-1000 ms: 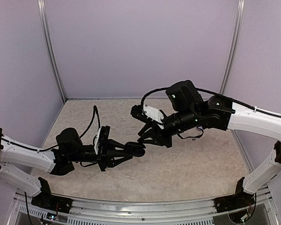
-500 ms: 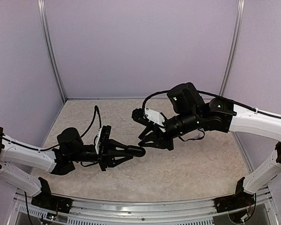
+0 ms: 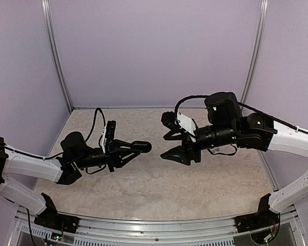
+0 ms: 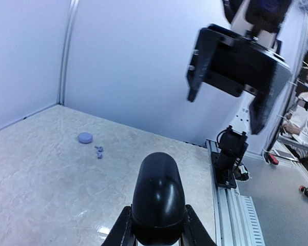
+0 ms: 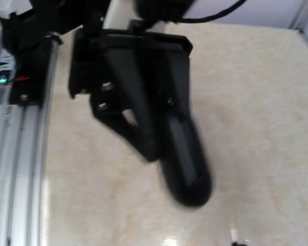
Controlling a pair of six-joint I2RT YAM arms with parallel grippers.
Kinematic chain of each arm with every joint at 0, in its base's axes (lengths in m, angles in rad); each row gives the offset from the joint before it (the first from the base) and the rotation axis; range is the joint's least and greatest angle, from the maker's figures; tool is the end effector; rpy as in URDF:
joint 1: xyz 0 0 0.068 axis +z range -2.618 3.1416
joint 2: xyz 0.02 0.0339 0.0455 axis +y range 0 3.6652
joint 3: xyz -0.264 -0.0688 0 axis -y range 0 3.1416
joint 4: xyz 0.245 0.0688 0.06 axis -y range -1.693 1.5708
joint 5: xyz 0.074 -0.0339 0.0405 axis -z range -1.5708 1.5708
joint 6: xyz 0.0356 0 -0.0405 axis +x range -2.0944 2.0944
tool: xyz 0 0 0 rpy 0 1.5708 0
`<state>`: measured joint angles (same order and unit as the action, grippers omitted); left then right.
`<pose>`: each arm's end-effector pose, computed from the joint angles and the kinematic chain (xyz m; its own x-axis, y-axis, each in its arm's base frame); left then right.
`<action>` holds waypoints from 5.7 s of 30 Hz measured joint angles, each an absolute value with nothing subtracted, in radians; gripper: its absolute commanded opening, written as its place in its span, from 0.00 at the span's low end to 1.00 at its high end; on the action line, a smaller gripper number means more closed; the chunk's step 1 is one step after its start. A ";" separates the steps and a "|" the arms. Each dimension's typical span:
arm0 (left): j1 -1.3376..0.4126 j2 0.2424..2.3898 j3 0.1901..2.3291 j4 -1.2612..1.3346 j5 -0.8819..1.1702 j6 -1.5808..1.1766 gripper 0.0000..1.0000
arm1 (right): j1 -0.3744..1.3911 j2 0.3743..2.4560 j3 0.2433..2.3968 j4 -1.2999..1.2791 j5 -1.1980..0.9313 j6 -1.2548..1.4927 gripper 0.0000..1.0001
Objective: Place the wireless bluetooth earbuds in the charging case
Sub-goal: Close the charging case, then place the charging case with the earbuds at the center of the board, then pick up the charging case from the center of the board, then pass from the right arm to the left
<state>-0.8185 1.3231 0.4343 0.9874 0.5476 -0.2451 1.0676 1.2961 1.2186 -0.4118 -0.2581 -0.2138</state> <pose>0.1642 -0.2026 0.2273 -0.1719 -0.1195 -0.9778 0.9645 0.1815 -0.1918 0.1333 0.2611 0.3575 -0.0187 -0.4594 -0.8880 -0.9820 0.1754 -0.0700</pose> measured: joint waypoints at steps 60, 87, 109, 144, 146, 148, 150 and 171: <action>-0.442 1.816 0.989 0.261 0.109 -0.539 0.99 | 0.362 1.368 0.863 -0.123 -0.086 0.152 0.99; -0.501 1.395 0.720 0.432 -0.163 -0.435 0.99 | 0.231 1.839 1.022 -0.085 0.092 0.176 0.94; -0.518 1.315 0.635 0.556 -0.204 -0.391 0.97 | 0.160 1.946 1.130 -0.115 0.069 0.178 0.56; -0.979 1.274 0.525 0.695 0.170 0.159 0.88 | 0.464 1.545 1.178 -0.377 -0.905 -0.037 0.31; -1.051 1.271 0.524 0.679 0.184 0.210 0.88 | 0.502 1.528 1.165 -0.377 -0.972 -0.034 0.31; -1.083 1.260 0.518 0.669 0.202 0.245 0.88 | 0.543 1.520 1.158 -0.379 -1.022 -0.033 0.30; -1.097 1.242 0.509 0.660 0.214 0.271 0.85 | 0.591 1.515 1.153 -0.389 -1.068 -0.036 0.30; -1.228 1.271 0.625 0.476 0.208 0.462 0.62 | 0.854 1.588 1.220 -0.571 -1.254 -0.099 0.29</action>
<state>-1.2278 1.2709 0.6254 0.4763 0.2085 0.4618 0.8536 1.5883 1.2198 -0.5713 -1.2545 -0.0994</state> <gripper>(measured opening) 0.649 0.510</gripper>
